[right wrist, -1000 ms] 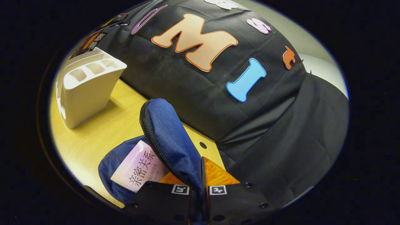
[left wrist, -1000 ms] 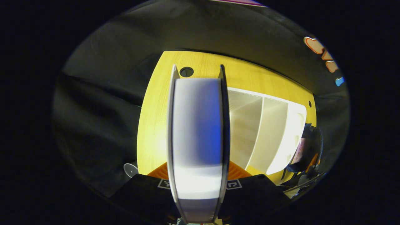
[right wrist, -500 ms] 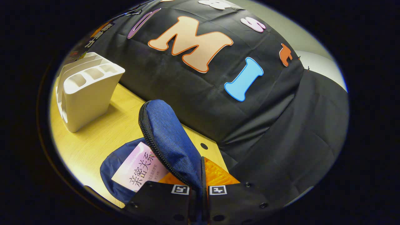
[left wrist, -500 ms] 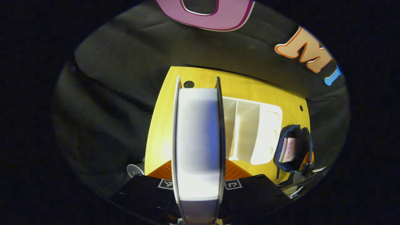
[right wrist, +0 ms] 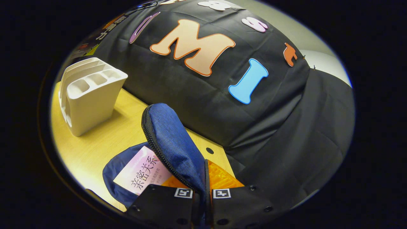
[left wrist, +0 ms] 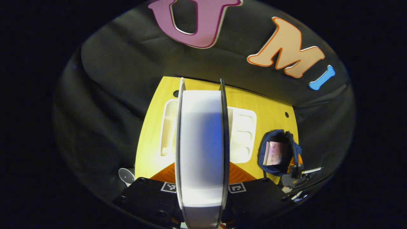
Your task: Open the schoolbag, grab two books from the bookshelf and put them into the schoolbag.
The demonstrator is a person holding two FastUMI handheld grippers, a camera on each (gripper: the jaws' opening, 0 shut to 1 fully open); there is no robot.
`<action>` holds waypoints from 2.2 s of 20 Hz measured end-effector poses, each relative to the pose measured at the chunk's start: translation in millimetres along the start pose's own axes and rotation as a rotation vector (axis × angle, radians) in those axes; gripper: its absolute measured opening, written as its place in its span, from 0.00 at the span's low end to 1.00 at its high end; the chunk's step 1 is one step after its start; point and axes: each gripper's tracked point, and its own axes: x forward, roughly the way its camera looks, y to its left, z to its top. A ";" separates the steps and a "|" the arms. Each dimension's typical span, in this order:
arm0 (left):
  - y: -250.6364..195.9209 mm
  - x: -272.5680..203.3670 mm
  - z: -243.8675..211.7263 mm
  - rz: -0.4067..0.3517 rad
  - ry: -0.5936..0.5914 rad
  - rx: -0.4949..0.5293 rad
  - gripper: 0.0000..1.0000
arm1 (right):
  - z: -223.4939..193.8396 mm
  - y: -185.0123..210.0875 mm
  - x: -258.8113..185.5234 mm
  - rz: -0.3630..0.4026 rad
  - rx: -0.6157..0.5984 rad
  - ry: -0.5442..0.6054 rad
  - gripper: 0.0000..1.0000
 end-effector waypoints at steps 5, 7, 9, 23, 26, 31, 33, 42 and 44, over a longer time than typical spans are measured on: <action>-85.2 10.5 -25.9 -0.175 -0.007 0.032 0.40 | -2.1 -4.2 -3.0 0.011 0.060 0.005 0.07; -126.5 21.7 -41.4 -0.267 0.016 0.038 0.41 | -1.6 -3.9 -4.0 0.021 0.062 0.004 0.07; -160.8 36.9 -51.2 -0.342 0.036 0.037 0.41 | -2.2 -4.6 -3.6 0.032 0.069 0.006 0.07; -304.4 180.9 -105.2 -0.571 0.121 -0.032 0.39 | 0.0 -18.2 0.7 0.089 0.130 0.020 0.07; -329.3 206.6 -120.1 -0.627 0.111 -0.041 0.41 | -1.2 -17.1 2.5 0.106 0.179 0.025 0.07; -378.0 233.8 -132.2 -0.814 0.067 -0.089 0.39 | 0.7 -15.1 5.6 0.121 0.235 0.011 0.07; -396.3 245.4 -141.1 -0.888 0.085 -0.099 0.40 | 1.8 -11.1 5.7 0.132 0.240 0.006 0.07; -417.6 280.7 -165.8 -1.058 0.159 -0.186 0.38 | 2.0 -8.4 14.1 0.135 0.217 -0.013 0.07; -424.0 287.6 -169.0 -1.077 0.168 -0.190 0.38 | 2.8 -5.4 16.5 0.142 0.208 -0.018 0.07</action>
